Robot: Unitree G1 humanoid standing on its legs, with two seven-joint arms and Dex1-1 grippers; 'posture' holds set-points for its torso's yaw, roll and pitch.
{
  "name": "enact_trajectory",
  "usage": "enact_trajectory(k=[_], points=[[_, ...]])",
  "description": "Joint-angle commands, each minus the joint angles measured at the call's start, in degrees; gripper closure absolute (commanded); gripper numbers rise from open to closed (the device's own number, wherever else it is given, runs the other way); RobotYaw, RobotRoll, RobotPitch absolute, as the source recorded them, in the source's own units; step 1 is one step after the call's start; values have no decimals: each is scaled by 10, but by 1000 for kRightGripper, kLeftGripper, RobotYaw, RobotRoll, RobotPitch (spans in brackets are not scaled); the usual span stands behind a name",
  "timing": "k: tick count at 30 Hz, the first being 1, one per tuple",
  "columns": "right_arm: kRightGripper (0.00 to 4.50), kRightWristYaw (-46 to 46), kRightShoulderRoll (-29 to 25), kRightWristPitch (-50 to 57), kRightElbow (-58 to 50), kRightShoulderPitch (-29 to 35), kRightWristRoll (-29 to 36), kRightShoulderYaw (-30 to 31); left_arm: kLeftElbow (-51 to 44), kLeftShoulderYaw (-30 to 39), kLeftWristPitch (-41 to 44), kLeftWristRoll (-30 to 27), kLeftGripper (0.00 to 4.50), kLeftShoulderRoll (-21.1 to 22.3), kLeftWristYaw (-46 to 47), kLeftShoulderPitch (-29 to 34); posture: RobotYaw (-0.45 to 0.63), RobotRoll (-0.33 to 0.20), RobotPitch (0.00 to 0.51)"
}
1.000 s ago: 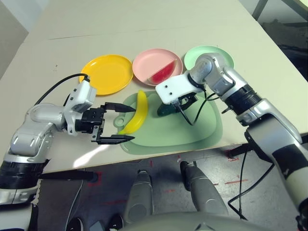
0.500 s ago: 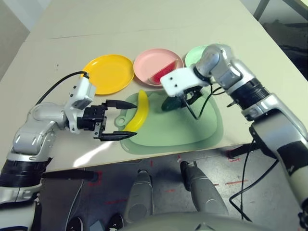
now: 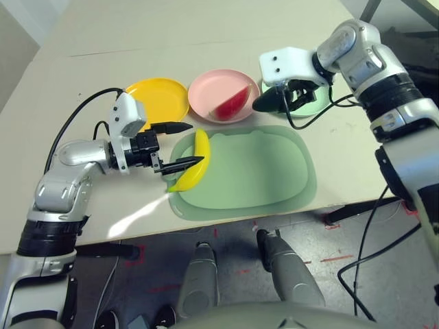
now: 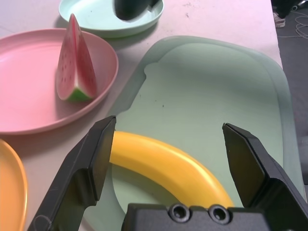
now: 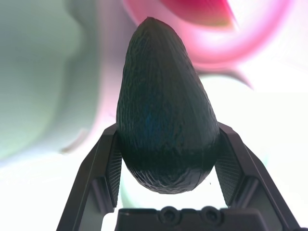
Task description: Place the fruits into color-matched plates.
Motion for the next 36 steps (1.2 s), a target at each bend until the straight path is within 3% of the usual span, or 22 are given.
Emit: enact_trajectory(k=[1,12,17,23,28,32,36], points=[[1584,-66,2,-6,57,-2,-20,-8,-7,-10,0,8,0,1,-4,8,-48,0,220],[1584,-141,3,-5,96,30,-37,-12,-20,-11,3,10,0,10,-16,23,-38,0,219],[22,-146,5,-7,97,31,-36,-21,-23,-11,6,12,0,9,-13,22,-39,0,216],[22,-142,-7,-16,91,10,-36,-33,-15,-14,-8,29,0,22,-20,21,-38,0,214],[22,-75,-17,-27,61,-17,2,-70,2,-18,-47,58,0,45,-43,17,-13,0,222],[22,74,-36,40,-58,25,109,-141,24,-25,-114,88,0,86,-93,16,5,0,229],[22,181,-79,240,-333,172,240,-200,62,-35,-204,117,0,124,-149,3,-8,0,236]])
